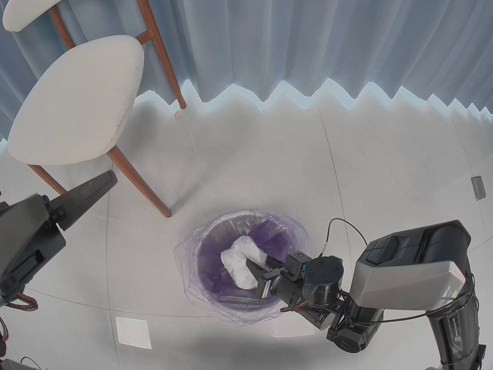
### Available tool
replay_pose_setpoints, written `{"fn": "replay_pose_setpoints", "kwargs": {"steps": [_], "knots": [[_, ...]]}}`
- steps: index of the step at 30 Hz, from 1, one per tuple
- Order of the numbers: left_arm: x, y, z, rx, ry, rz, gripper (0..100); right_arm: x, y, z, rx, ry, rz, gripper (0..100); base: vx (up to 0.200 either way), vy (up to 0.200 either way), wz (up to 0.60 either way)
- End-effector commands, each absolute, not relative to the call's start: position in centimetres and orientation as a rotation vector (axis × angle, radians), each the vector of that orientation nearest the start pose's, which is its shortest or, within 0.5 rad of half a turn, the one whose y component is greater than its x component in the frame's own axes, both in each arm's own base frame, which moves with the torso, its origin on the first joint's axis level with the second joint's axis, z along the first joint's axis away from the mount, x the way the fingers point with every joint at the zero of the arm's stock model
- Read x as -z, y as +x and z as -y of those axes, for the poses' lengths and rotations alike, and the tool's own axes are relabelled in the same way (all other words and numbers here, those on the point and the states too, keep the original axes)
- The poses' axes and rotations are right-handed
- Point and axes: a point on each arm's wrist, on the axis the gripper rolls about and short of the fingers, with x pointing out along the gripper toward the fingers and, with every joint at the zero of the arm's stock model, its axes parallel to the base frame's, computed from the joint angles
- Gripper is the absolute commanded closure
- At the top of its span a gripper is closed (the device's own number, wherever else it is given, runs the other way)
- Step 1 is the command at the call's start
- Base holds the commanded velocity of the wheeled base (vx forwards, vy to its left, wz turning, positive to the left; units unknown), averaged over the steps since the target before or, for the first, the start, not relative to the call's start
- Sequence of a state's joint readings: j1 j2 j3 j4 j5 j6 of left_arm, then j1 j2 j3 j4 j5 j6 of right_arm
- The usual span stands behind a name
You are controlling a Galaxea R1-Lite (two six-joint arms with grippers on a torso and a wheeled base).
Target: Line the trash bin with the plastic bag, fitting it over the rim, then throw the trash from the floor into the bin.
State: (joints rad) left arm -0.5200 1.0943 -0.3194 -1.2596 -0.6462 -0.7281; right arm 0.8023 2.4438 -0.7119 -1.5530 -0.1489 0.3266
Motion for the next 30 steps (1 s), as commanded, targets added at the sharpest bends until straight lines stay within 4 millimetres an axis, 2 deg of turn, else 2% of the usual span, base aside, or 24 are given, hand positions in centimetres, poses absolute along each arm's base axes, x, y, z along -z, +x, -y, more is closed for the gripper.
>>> {"fn": "replay_pose_setpoints", "kwargs": {"steps": [1, 10, 16, 19, 21, 30], "knots": [[-24.3, 10.3, 7.5, 1.272, -0.597, 0.069, 0, 0.8, 26.5, -27.0, -0.62, 0.241, -0.249, 0, 0.0, 0.0, 0.0], [-24.3, 10.3, 7.5, 1.272, -0.597, 0.069, 0, 0.3, 26.4, -26.8, -0.59, 0.266, -0.243, 0, 0.0, 0.0, 0.0], [-24.4, 10.3, 7.4, 1.273, -0.597, 0.072, 0, -1.5, 26.3, -26.4, -0.576, 0.298, -0.208, 0, 0.0, 0.0, 0.0], [-24.3, 10.2, 7.4, 1.273, -0.597, 0.071, 0, -3.1, 25.8, -25.6, -0.574, 0.307, -0.191, 0, 0.0, 0.0, 0.0], [-24.3, 10.2, 7.4, 1.272, -0.597, 0.069, 0, -3.3, 25.6, -25.4, -0.575, 0.307, -0.191, 0, 0.0, 0.0, 0.0], [-24.0, 10.0, 7.3, 1.272, -0.593, 0.072, 0, -6.3, 23.2, -21.8, -0.548, 0.306, -0.192, 0, 0.0, 0.0, 0.0]]}}
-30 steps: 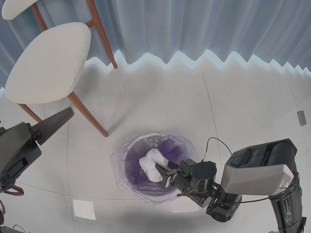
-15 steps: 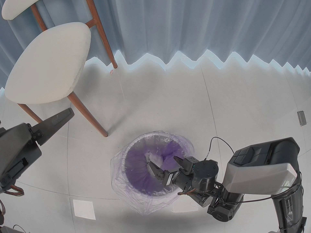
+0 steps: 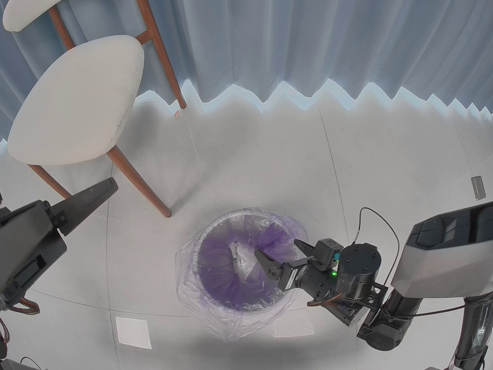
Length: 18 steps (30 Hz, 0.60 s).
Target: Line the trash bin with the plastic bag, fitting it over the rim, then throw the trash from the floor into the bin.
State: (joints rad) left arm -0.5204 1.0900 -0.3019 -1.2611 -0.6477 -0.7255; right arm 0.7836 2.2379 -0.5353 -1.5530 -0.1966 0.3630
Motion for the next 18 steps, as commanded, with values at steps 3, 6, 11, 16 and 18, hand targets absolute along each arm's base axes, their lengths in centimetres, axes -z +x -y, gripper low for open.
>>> {"fn": "replay_pose_setpoints", "kwargs": {"steps": [3, 6, 11, 16, 18], "knots": [[-24.2, 9.9, 7.3, 1.274, -0.591, 0.081, 0, -7.0, 22.5, -20.8, -0.537, 0.308, -0.192, 0, 0.0, 0.0, 0.0], [-24.5, 9.8, 7.2, 1.277, -0.591, 0.099, 0, -7.9, 22.0, -19.9, -0.531, 0.316, -0.176, 0, 0.0, 0.0, 0.0], [-25.0, 9.1, 6.8, 1.282, -0.588, 0.136, 0, -9.2, 21.0, -18.6, -0.519, 0.328, -0.152, 0, 0.0, 0.0, 0.0], [-25.1, 8.1, 6.2, 1.283, -0.586, 0.171, 0, -11.1, 19.1, -16.8, -0.509, 0.342, -0.112, 0, 0.0, 0.0, 0.0], [-25.1, 7.7, 5.9, 1.281, -0.585, 0.182, 0, -11.7, 18.4, -16.1, -0.511, 0.347, -0.096, 0, 0.0, 0.0, 0.0]]}}
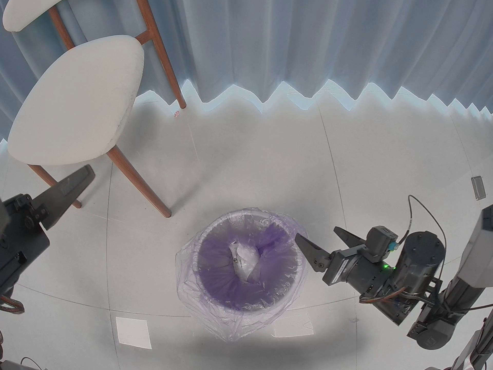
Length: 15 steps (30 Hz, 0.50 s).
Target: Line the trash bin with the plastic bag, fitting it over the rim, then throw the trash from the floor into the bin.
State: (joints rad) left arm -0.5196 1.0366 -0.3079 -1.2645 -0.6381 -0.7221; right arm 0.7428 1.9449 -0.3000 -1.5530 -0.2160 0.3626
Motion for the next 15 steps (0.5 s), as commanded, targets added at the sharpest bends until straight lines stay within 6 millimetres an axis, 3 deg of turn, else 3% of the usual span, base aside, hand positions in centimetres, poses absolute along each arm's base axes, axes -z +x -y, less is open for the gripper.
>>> {"fn": "replay_pose_setpoints", "kwargs": {"steps": [1, 7, 15], "knots": [[-24.9, 7.4, 5.7, 1.276, -0.583, 0.187, 0, -12.1, 18.0, -15.7, -0.51, 0.352, -0.085, 0, 0.0, 0.0, 0.0], [-23.4, 6.7, 4.7, 1.207, -0.584, 0.179, 0, -13.5, 16.7, -12.9, -0.459, 0.369, -0.027, 0, 0.0, 0.0, 0.0], [-23.7, 5.7, 3.7, 1.142, -0.566, 0.254, 0, -15.6, 15.7, -8.8, -0.334, 0.348, 0.107, 0, 0.0, 0.0, 0.0]]}}
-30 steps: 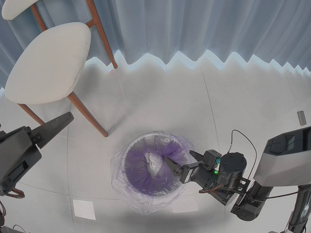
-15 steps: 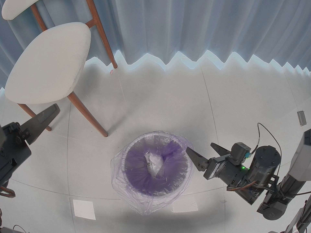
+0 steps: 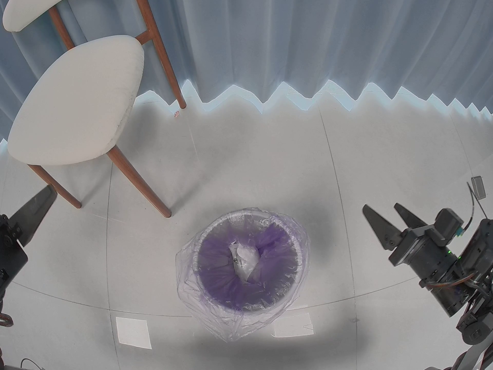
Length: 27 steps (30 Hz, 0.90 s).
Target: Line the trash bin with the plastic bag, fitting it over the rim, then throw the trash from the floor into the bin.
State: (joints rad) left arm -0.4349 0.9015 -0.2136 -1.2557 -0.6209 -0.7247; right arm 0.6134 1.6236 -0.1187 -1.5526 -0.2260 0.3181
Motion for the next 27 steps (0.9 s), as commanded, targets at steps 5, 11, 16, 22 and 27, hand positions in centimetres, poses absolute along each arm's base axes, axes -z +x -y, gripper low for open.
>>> {"fn": "replay_pose_setpoints", "kwargs": {"steps": [5, 11, 16, 22, 27], "knots": [[-23.6, 5.6, 3.2, 1.082, -0.551, 0.278, 0, -16.3, 14.6, -7.4, -0.296, 0.323, 0.161, 0, 0.0, 0.0, 0.0], [-23.0, 4.6, 2.8, 1.072, -0.546, 0.284, 0, -16.8, 13.6, -5.7, -0.225, 0.263, 0.223, 0, 0.0, 0.0, 0.0], [-22.5, 3.6, 2.4, 1.055, -0.549, 0.271, 0, -16.9, 12.9, -4.6, -0.17, 0.217, 0.247, 0, 0.0, 0.0, 0.0], [-21.8, 1.3, 1.7, 1.018, -0.536, 0.294, 0, -17.7, 11.6, -3.5, -0.127, 0.21, 0.308, 0, 0.0, 0.0, 0.0], [-21.4, -0.4, 1.3, 0.978, -0.519, 0.317, 0, -17.9, 10.2, -2.6, -0.091, 0.189, 0.316, 0, 0.0, 0.0, 0.0]]}}
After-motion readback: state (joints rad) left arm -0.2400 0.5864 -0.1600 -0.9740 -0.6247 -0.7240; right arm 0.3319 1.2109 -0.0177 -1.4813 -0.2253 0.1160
